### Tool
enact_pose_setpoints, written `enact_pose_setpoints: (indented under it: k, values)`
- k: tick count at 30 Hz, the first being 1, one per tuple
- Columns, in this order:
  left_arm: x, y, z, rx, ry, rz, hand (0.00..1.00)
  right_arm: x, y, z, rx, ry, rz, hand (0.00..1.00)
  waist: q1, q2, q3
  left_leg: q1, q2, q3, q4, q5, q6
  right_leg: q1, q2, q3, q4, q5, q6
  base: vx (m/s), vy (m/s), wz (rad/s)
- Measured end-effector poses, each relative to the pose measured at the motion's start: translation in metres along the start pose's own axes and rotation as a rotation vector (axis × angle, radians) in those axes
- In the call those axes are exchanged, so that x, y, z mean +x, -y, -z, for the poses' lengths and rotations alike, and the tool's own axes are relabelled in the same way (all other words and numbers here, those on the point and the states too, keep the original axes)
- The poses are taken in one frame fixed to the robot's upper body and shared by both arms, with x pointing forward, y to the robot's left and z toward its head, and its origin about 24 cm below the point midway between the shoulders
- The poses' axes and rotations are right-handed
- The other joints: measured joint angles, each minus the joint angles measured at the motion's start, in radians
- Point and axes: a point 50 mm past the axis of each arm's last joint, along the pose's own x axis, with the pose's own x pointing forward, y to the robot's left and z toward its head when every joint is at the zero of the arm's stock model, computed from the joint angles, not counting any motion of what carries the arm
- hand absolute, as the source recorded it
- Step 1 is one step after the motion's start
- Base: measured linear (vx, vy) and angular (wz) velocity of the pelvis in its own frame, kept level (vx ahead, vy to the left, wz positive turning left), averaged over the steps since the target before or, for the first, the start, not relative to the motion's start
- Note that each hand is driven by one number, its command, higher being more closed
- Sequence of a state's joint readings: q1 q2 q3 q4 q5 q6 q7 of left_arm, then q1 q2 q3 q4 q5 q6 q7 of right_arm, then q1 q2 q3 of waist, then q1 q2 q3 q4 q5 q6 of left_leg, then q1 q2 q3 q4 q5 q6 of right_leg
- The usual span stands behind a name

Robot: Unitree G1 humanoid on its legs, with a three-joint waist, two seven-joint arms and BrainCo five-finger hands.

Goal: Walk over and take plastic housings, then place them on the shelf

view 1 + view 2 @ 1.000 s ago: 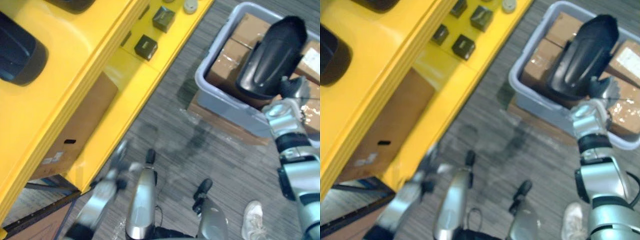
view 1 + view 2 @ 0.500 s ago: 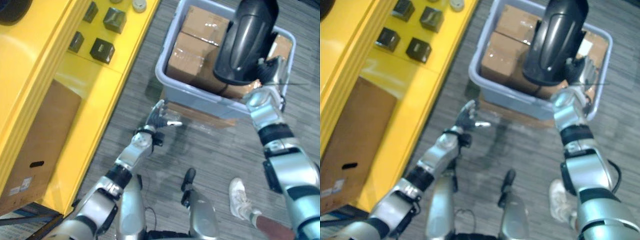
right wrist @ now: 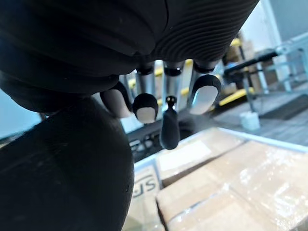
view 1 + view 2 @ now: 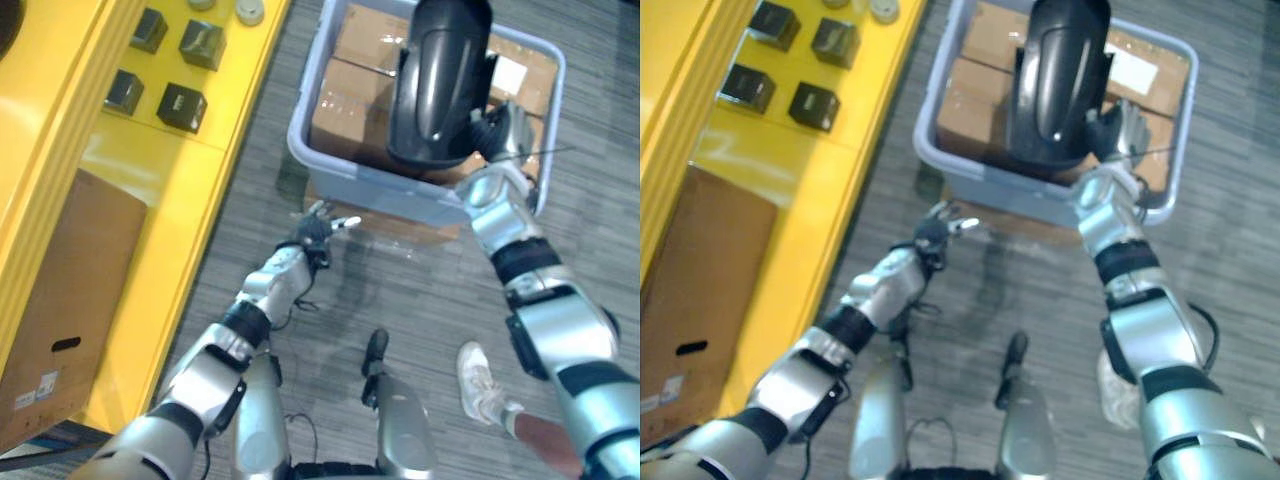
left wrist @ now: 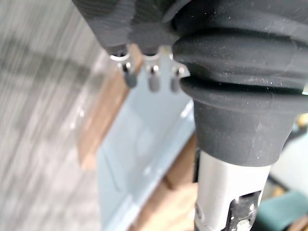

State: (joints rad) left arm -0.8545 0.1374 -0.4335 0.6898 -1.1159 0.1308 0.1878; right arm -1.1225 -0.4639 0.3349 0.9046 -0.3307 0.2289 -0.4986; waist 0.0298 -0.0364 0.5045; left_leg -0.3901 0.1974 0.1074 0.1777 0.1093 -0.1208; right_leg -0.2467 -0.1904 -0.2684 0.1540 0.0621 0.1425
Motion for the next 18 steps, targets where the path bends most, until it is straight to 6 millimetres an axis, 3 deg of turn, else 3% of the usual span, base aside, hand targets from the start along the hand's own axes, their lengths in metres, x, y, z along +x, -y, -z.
enact_pose_setpoints:
  k: [8, 18]
  values:
    - [0.002, -0.003, -0.009, -0.241, 0.026, 0.03, 0.0, -0.002, -0.007, -0.016, -0.038, 0.107, -0.037, 1.0, -0.01, 0.0, 0.0, 0.009, -0.002, 0.004, -0.051, 0.035, -0.002, -0.022, -0.001, 0.001, 0.014, -0.001, -0.001, 0.0, 0.0, 0.0]
    - [0.003, 0.0, -0.019, -0.241, 0.091, 0.028, 0.0, -0.008, -0.015, -0.027, -0.085, 0.211, -0.073, 1.0, -0.019, 0.0, 0.0, 0.022, -0.001, 0.011, -0.068, 0.043, -0.004, -0.026, 0.001, 0.009, 0.021, -0.001, -0.001, 0.0, -0.002, -0.01]
